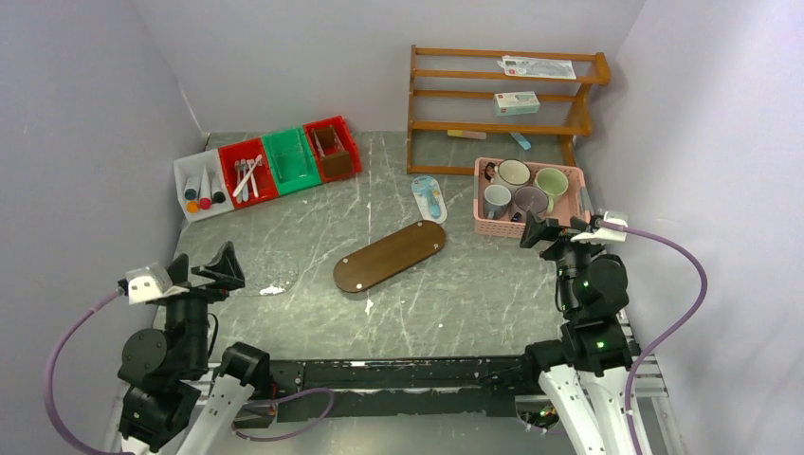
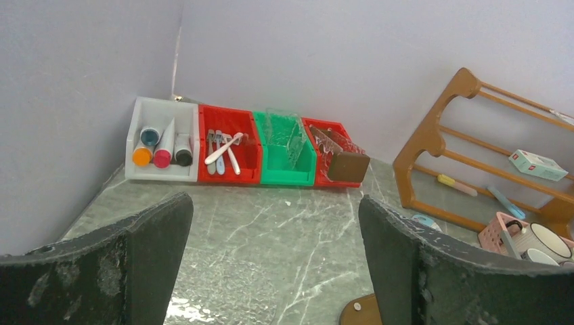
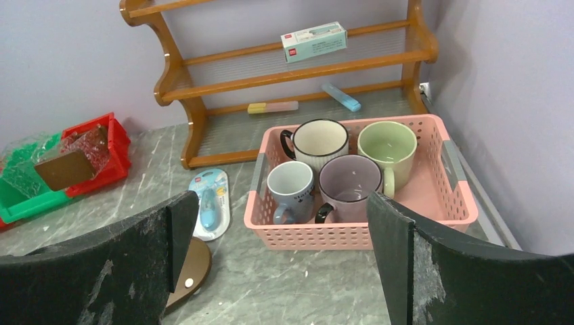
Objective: Prepare toiletry sets of a toothbrush and toothpaste on the tray
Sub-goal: Pick up the cup from the storage box.
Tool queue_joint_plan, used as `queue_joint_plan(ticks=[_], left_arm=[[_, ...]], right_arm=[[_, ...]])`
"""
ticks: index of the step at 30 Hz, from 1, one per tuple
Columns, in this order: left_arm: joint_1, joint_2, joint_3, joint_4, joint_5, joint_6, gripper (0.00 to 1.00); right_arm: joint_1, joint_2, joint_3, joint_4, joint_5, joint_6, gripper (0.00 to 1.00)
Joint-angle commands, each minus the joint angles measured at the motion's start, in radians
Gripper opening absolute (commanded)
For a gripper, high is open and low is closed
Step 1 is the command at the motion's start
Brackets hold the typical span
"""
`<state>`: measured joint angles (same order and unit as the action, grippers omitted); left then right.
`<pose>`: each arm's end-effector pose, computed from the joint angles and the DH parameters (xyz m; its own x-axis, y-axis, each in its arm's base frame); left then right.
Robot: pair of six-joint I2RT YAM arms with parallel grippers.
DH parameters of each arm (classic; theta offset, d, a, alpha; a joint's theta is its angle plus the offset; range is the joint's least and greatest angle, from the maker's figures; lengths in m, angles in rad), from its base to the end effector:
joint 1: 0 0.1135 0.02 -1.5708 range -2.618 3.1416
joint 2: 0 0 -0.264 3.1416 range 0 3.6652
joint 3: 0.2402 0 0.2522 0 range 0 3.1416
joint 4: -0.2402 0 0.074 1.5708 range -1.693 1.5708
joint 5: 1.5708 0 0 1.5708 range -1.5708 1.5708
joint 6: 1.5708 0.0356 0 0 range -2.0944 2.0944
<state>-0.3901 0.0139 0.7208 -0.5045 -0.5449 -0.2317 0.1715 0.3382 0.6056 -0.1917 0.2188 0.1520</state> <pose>0.0122 0.0149 0.3429 0.2141 -0.3004 -0.9295 -0.0978 0.9402 -0.3263 0.0997 0.0094 0.3319 0.0807 0.1640 -0.9832 0.0349 0.9853 0.1672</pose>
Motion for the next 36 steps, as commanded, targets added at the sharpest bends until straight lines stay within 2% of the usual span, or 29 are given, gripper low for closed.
queue_joint_plan(ticks=[1, 15, 27, 36], left_arm=[[-0.007, 0.043, 0.006, 0.022, -0.026, 0.008, 0.97], [-0.007, 0.159, 0.021, 0.095, -0.021, 0.015, 0.97], [-0.008, 0.23, -0.021, 0.164, 0.054, 0.047, 0.97], [-0.025, 0.227, -0.036, 0.181, 0.063, 0.06, 0.97]], right_arm=[[0.008, -0.011, 0.022, -0.009, -0.011, -0.005, 1.0], [0.008, 0.046, 0.049, -0.038, -0.037, 0.031, 1.0], [0.009, 0.417, 0.213, -0.119, -0.109, 0.104, 1.0], [0.008, 0.715, 0.255, -0.056, 0.043, 0.199, 0.98]])
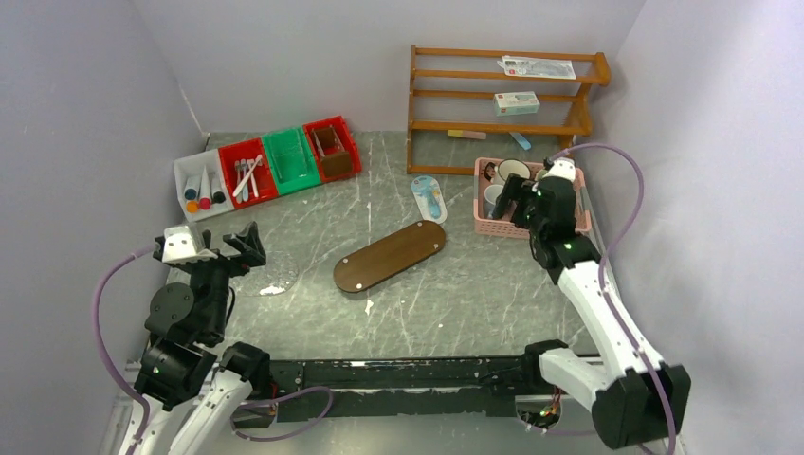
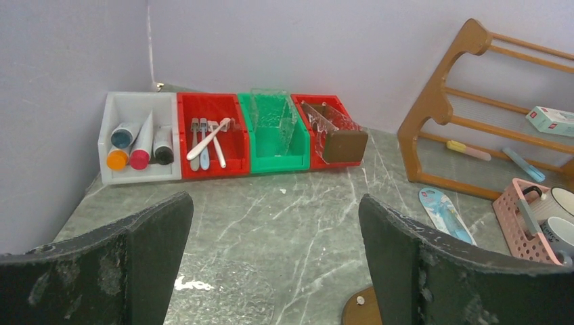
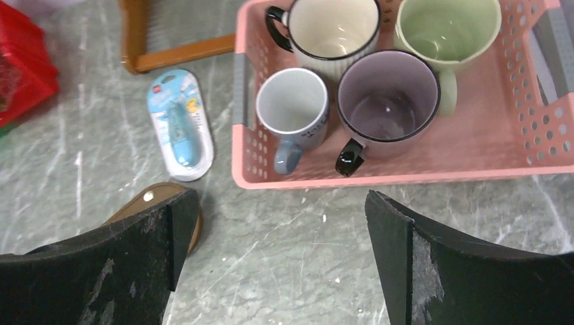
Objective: Prepare toiletry sets of a toothbrush and toothpaste on the tray
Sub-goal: Pick up the cup from the storage box.
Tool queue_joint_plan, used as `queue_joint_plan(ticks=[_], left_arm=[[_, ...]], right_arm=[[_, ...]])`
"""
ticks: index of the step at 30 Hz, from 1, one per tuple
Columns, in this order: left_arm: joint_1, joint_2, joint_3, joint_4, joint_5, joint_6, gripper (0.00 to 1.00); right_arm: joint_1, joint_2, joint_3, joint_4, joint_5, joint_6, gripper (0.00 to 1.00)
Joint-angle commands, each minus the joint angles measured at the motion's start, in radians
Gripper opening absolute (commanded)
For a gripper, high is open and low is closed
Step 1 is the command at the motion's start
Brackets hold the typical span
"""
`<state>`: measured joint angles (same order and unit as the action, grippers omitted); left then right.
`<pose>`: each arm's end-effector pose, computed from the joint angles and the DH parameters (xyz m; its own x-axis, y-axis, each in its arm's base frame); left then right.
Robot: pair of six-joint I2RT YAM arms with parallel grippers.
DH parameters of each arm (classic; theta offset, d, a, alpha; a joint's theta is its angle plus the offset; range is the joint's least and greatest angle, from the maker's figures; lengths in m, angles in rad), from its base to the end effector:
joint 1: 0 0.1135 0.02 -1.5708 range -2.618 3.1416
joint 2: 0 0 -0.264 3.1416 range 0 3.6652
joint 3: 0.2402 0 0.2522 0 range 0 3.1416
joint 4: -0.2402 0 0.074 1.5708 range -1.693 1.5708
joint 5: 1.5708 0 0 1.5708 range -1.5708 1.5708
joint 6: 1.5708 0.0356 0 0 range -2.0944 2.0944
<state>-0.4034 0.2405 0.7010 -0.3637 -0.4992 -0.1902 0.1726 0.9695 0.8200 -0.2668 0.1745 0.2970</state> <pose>0.0629 -0.0083 0.3492 0.1050 -0.2253 -0.9686 -0.0751 0.9694 -0.2336 0.2193 0.0320 0.3099 -0.3846 0.2255 -0.8951 0.1044 0.9741 0.2005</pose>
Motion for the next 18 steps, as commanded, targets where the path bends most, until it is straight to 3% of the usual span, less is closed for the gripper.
queue_joint_plan(ticks=[1, 8, 15, 18], left_arm=[[-0.013, -0.002, -0.015, 0.04, 0.019, 0.021, 0.97], [-0.014, -0.018, -0.02, 0.048, 0.016, 0.024, 0.97], [-0.014, -0.022, -0.024, 0.052, 0.008, 0.027, 0.97], [-0.014, -0.022, -0.024, 0.053, 0.008, 0.027, 0.97]], right_arm=[[0.007, 0.115, 0.043, 0.028, 0.102, 0.062, 0.97], [0.005, 0.281, 0.087, 0.092, 0.156, 0.181, 0.87], [0.006, 0.463, 0.192, 0.052, 0.214, 0.299, 0.64], [0.006, 0.508, 0.226, 0.026, 0.246, 0.328, 0.6]])
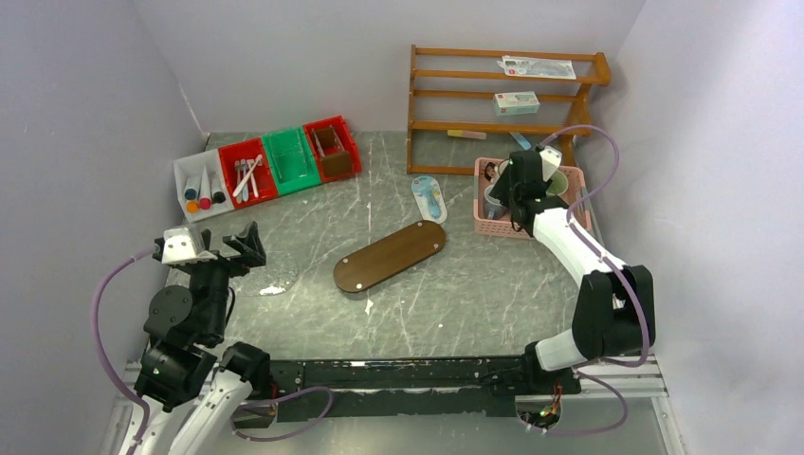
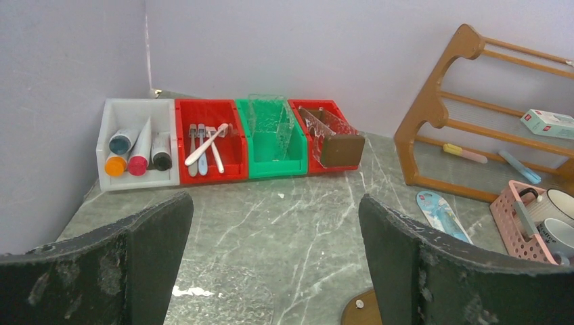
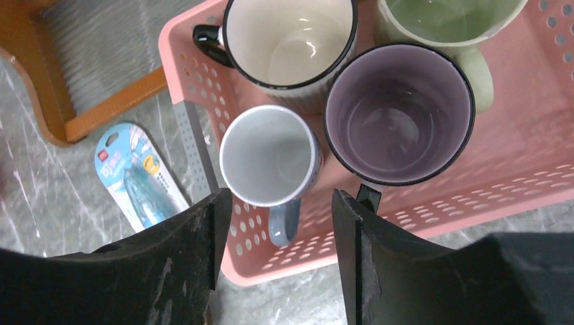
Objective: Prepare toiletry sets of a toothbrush and toothpaste on the tray
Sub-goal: Pick up the cup from the storage box.
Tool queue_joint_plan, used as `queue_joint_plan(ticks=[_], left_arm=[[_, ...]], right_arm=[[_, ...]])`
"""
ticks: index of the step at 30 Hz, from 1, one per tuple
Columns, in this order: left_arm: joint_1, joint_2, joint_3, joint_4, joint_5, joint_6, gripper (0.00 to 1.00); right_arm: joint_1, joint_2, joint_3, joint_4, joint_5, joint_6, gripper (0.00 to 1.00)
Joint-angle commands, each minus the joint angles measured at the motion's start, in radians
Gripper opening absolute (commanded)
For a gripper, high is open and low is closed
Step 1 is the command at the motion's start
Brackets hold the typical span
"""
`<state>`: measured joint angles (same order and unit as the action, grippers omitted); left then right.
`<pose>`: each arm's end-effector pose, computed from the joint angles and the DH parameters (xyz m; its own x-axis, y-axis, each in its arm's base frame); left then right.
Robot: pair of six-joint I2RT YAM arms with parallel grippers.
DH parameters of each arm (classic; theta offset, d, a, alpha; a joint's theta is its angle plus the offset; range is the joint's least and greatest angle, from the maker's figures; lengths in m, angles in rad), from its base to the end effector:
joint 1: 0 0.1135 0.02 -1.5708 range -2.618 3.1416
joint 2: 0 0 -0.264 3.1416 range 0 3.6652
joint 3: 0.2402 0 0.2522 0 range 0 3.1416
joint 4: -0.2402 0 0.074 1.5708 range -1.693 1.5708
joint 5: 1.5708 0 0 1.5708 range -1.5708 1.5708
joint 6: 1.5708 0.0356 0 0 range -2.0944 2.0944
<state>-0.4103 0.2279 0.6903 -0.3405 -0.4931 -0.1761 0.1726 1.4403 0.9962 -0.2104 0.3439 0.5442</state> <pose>0.0616 -0.0084 0.3489 0.1237 -0.2221 -0.9671 -0.0587 0.9713 -0.2306 0.3153 0.0428 0.2587 -0.4604 0.4145 -0.7850 0.3976 0.8869 0.2351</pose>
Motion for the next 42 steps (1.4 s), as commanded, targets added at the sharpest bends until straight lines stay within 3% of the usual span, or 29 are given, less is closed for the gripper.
queue_joint_plan(ticks=[1, 8, 15, 27, 36, 42], left_arm=[[-0.007, -0.01, -0.014, 0.03, 0.002, 0.013, 0.97], [-0.007, -0.007, -0.012, 0.024, -0.009, 0.011, 0.97], [-0.007, -0.006, -0.014, 0.026, -0.002, 0.012, 0.97], [-0.007, -0.004, -0.014, 0.026, 0.005, 0.013, 0.97], [-0.007, -0.003, -0.012, 0.023, 0.015, 0.012, 0.97], [-0.007, 0.001, -0.011, 0.02, 0.015, 0.012, 0.97]], right_arm=[[0.006, 0.052, 0.057, -0.041, 0.091, 0.086, 0.59], [0.002, 0.117, 0.061, -0.038, 0.107, 0.114, 0.51], [0.001, 0.191, 0.086, -0.035, 0.116, 0.117, 0.33], [-0.002, 0.283, 0.13, -0.038, 0.131, 0.1, 0.25], [-0.002, 0.218, 0.153, -0.091, 0.135, 0.011, 0.0], [0.0, 0.162, 0.166, -0.127, 0.113, -0.063, 0.0]])
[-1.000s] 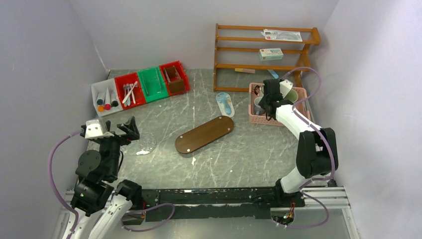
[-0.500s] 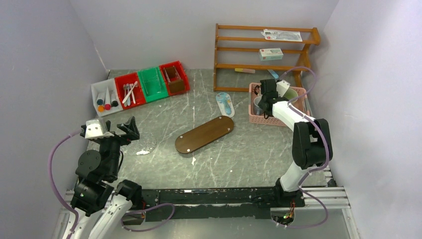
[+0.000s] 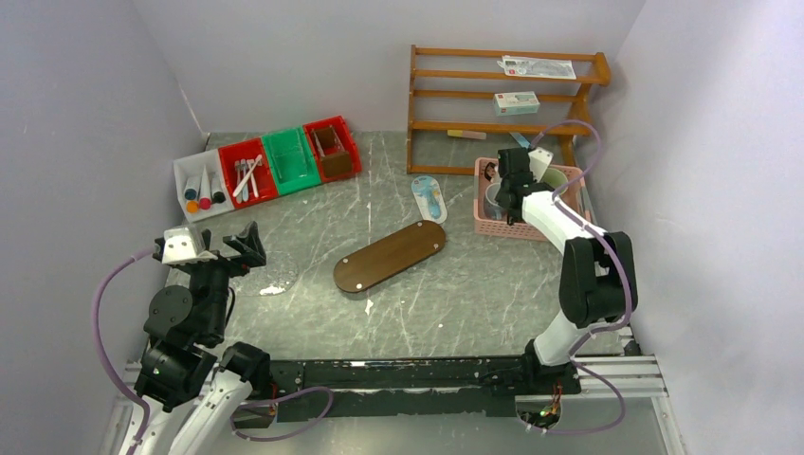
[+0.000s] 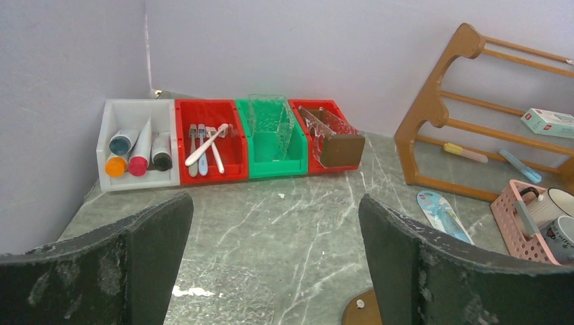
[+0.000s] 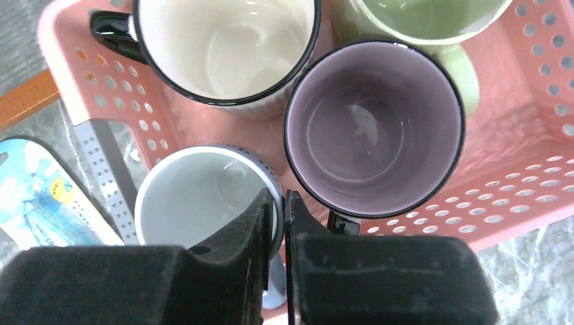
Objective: Prepare toiletry sets of a toothbrush and toothpaste on the tray
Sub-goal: Pick up the cup from the storage box.
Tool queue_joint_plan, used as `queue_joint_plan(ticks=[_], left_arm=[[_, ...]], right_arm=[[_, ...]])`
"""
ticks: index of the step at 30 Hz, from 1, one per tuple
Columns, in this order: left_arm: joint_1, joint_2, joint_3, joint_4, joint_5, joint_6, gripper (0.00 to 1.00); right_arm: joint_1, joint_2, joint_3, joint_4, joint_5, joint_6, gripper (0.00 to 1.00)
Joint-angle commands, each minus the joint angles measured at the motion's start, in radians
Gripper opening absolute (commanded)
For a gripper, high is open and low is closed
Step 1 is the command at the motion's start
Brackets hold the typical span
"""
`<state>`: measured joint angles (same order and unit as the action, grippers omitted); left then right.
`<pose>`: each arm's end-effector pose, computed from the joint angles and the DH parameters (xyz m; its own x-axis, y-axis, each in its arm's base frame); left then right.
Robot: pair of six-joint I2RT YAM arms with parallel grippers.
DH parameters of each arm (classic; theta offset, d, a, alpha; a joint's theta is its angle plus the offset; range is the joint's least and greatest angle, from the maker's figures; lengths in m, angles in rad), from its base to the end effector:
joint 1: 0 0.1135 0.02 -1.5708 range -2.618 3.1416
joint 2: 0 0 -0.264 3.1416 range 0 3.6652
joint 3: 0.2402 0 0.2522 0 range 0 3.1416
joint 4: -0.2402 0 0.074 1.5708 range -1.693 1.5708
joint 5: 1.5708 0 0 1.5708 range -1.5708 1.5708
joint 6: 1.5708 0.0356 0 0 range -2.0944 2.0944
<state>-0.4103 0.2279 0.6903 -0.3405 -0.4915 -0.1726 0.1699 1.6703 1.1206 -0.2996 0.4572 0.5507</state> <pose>0.0616 -0.0085 0.3489 0.1232 -0.2187 -0.9680 -0.0576 0.9722 -0.2270 0.3539 0.0448 0.2198 -0.5596 0.3804 -0.7363 0.5028 0.8621 0.0632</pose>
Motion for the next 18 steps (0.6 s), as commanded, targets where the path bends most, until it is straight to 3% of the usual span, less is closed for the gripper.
queue_joint_plan(ticks=[1, 11, 18], left_arm=[[-0.007, 0.002, -0.011, 0.019, 0.013, 0.008, 0.97], [-0.006, 0.034, -0.009, 0.02, 0.013, 0.009, 0.97], [0.001, 0.042, -0.01, 0.018, 0.01, 0.009, 0.97]], right_arm=[[0.003, -0.074, 0.049, -0.047, -0.003, -0.082, 0.0], [0.091, -0.146, 0.151, -0.139, -0.058, -0.199, 0.0], [0.232, -0.153, 0.246, -0.21, -0.105, -0.228, 0.0]])
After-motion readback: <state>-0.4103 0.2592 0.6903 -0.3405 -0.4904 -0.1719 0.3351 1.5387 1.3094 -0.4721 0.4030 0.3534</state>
